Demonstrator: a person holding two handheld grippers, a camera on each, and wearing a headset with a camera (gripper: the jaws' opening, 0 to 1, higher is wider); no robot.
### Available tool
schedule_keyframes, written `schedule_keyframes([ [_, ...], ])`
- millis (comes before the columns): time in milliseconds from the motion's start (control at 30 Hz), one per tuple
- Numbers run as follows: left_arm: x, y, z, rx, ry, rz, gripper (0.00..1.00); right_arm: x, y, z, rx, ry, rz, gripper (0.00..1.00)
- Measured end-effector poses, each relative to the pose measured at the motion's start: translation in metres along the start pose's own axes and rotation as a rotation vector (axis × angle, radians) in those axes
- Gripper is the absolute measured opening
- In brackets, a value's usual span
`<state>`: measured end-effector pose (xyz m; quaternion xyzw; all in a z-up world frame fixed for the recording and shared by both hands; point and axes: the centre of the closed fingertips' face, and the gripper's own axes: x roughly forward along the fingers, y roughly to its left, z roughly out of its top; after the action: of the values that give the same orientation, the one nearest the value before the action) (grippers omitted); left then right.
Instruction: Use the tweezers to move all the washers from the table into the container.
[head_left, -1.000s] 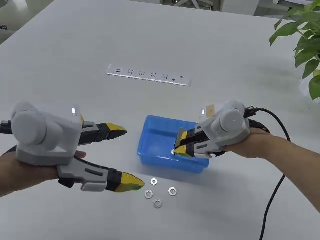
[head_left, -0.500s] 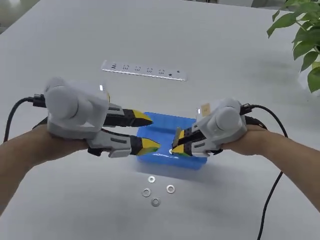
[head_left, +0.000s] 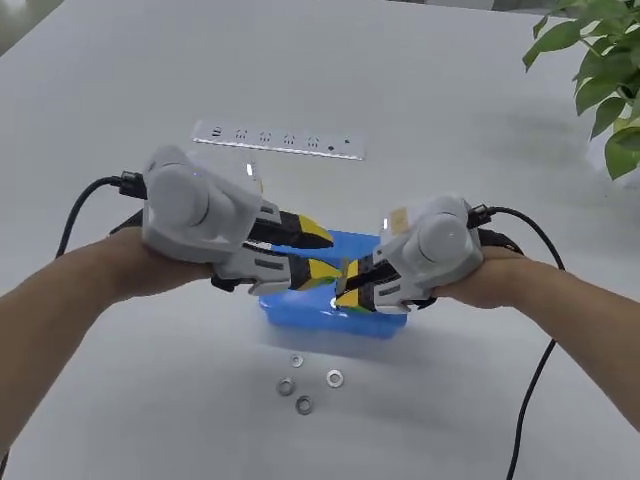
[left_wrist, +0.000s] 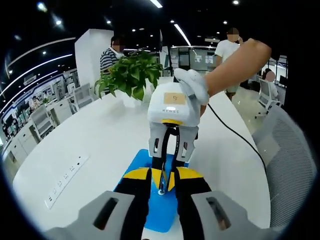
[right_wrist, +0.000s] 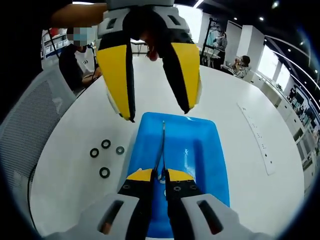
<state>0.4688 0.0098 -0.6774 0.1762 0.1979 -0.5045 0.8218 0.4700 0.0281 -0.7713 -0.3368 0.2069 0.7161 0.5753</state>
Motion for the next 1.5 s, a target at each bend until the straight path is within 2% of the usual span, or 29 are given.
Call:
schedule_keyframes([
  [167,0.009,0.002,-0.001,0.014,0.004,-0.013,0.17,0.0,0.001,0.0,-0.019,0.008,0.007,0.1],
  [500,0.015,-0.004,-0.007,0.025,0.023,-0.06,0.07,0.0,0.002,0.0,-0.029,0.01,0.013,0.1],
  [967,0.018,-0.002,-0.007,0.058,0.017,-0.062,0.06,-0.002,0.002,0.0,-0.027,0.008,0.004,0.12],
  [1133,0.018,-0.004,-0.006,0.062,0.018,-0.068,0.06,-0.008,0.001,0.003,-0.004,-0.002,-0.01,0.15],
  [1500,0.014,-0.01,0.006,0.057,0.009,-0.062,0.05,-0.029,0.002,0.008,0.022,-0.023,-0.054,0.21],
])
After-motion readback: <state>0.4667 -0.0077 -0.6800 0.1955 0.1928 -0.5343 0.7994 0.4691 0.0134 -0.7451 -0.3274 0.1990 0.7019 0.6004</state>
